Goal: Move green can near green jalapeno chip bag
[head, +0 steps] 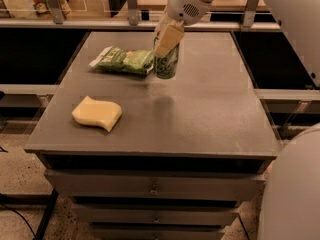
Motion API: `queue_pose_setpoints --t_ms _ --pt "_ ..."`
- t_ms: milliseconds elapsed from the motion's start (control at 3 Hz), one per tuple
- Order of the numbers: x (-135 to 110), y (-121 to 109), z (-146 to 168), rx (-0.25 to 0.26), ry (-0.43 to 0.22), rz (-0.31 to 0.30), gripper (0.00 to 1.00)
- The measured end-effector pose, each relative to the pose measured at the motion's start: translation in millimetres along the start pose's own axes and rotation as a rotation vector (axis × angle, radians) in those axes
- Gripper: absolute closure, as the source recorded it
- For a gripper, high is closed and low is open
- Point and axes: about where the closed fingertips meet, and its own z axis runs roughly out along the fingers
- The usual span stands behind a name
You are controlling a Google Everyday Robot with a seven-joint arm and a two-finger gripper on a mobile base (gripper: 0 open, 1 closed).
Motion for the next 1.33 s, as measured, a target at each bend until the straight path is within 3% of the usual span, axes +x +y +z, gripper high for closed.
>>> queue_pose_setpoints --t_ms 333,667,1333 --pt "-7.1 -10.9 20.5 0.005 -0.02 0.042 1.0" --pt "-10.1 -17.6 36.4 0.004 -0.023 0.074 0.83" --pt "-6.9 -21.8 57.3 -0.014 -0.008 0.11 0.36"
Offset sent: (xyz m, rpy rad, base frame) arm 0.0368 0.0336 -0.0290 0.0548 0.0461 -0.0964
